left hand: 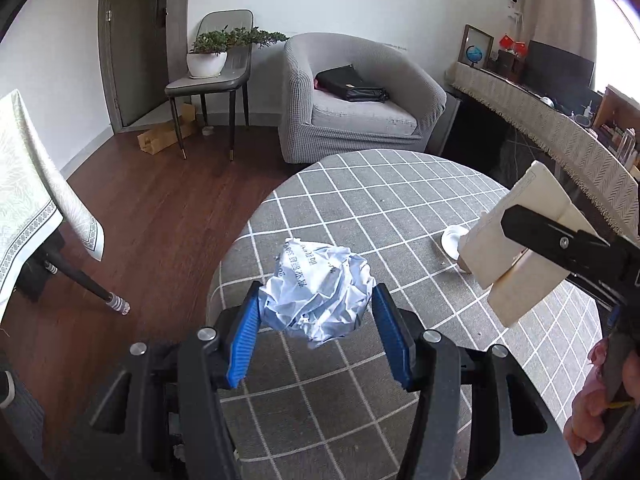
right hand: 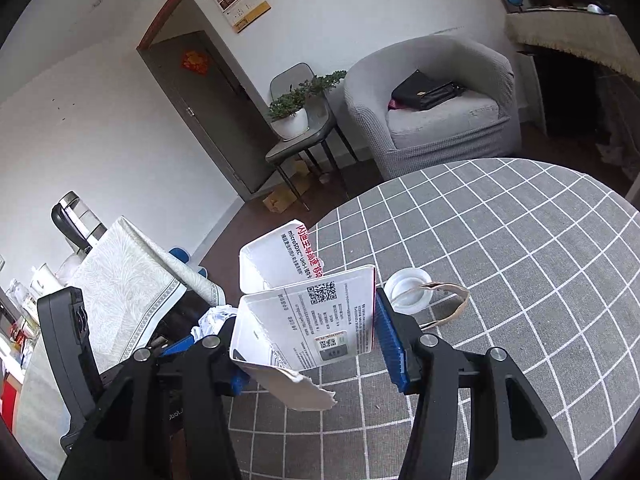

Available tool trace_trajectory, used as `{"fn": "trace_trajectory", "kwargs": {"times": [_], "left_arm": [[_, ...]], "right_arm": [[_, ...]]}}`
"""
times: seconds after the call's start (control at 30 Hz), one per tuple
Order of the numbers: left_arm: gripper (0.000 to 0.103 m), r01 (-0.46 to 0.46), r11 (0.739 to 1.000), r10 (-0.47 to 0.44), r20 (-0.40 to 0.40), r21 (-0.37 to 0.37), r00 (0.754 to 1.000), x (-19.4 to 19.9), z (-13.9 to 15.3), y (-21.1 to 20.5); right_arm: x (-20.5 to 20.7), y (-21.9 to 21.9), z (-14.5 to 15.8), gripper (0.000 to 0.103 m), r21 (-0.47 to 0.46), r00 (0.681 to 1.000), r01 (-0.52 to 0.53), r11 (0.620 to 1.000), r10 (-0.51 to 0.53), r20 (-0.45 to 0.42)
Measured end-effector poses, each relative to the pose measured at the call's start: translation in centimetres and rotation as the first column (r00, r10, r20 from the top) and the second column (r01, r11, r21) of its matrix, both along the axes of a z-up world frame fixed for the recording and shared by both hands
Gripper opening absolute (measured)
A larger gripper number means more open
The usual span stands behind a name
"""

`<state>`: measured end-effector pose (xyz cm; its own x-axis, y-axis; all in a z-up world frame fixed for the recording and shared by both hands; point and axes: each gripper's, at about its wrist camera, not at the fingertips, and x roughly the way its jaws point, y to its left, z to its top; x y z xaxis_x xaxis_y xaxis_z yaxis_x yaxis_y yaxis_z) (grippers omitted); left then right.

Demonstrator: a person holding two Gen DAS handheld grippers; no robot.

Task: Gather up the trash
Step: 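Carry paper ball in left tool and carton in right tool over teal bin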

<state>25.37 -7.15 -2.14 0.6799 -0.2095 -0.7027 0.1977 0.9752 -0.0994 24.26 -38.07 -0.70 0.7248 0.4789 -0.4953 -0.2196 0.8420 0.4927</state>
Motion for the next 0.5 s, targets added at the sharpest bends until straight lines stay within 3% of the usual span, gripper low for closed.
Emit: {"fn": "trace_trajectory", "kwargs": {"times": [0.5], "left_arm": [[0.058, -0.075, 0.997, 0.075, 0.002, 0.012, 0.997, -2.4, 0.2, 8.8]], "right_arm": [[-0.2, 10.1, 0.7, 0.053, -0.092, 0.986, -0.158, 0.983, 0.163, 0.044]]}}
